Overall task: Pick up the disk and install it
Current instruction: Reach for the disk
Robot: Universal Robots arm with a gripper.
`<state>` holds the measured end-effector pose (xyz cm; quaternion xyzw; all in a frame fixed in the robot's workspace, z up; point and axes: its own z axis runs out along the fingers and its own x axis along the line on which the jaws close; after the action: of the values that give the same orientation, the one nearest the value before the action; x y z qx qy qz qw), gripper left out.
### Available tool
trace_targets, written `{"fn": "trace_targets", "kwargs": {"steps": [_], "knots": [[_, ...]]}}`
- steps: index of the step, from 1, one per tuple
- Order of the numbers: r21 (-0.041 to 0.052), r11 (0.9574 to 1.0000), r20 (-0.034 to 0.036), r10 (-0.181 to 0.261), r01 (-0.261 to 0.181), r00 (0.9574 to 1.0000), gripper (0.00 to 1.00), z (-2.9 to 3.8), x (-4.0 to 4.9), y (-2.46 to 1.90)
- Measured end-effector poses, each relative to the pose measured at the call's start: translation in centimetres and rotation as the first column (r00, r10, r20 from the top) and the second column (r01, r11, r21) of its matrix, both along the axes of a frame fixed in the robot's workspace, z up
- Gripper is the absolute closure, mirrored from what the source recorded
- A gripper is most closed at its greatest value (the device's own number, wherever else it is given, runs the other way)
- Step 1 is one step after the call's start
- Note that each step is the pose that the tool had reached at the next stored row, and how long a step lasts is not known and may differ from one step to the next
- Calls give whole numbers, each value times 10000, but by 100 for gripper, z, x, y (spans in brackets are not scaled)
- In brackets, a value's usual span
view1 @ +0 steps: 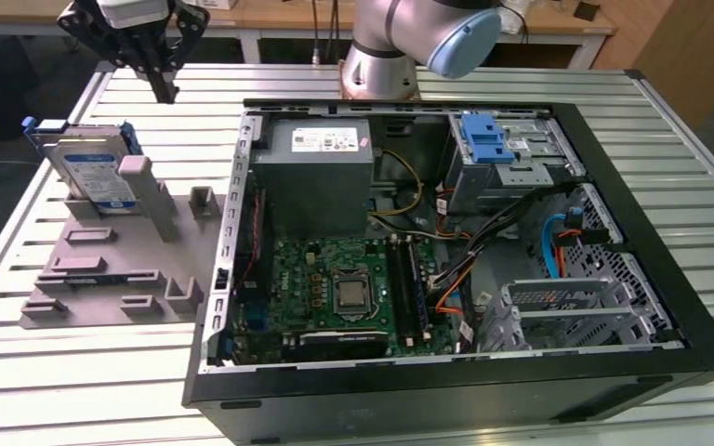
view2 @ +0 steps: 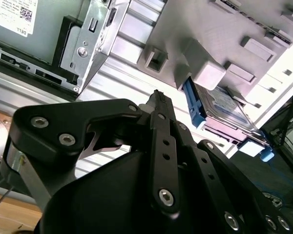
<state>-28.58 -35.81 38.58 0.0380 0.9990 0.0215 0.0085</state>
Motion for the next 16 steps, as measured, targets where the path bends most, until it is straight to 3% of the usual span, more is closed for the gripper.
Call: {"fn": "trace_targets", "kwargs": {"steps": [16], "knots": [[0, 10000, -32, 0, 0, 10000, 89, -4, -174, 29]]}}
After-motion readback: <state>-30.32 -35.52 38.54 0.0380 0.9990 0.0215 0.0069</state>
